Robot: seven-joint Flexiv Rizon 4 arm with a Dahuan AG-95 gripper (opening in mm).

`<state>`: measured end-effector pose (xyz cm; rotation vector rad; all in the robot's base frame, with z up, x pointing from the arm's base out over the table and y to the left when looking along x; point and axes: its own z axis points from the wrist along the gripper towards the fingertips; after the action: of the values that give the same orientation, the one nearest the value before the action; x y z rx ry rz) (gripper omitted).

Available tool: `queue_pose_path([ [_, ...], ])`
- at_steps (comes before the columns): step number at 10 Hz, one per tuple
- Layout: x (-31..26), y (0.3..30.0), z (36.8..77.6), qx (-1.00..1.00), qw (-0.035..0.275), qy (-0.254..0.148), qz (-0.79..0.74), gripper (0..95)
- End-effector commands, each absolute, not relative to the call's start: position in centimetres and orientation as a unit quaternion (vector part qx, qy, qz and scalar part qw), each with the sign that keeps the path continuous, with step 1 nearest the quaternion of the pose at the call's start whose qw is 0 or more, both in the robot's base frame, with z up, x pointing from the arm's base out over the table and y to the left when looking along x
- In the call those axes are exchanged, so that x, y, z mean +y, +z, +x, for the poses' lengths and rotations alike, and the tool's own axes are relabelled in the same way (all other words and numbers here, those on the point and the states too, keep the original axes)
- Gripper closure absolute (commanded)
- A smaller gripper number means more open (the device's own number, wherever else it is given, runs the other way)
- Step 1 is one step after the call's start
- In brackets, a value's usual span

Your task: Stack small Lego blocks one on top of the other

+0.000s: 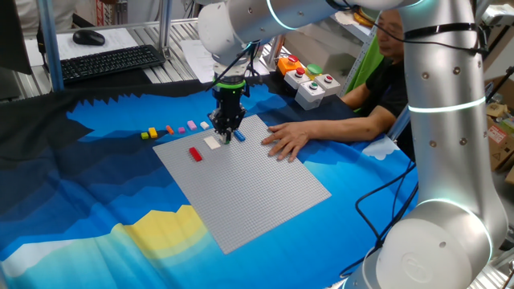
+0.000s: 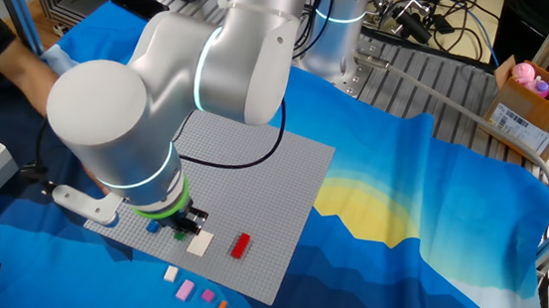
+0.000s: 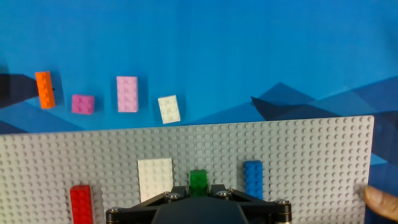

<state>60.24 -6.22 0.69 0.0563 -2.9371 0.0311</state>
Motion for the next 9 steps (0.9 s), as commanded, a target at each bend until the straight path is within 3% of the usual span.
queue_pose_path([
  [1,-6.21,0.54,60.26,-0.995,0.102,0.009,0.019,95.0],
  [9,-5.82,0.47,60.23,-0.995,0.101,0.012,0.013,95.0],
])
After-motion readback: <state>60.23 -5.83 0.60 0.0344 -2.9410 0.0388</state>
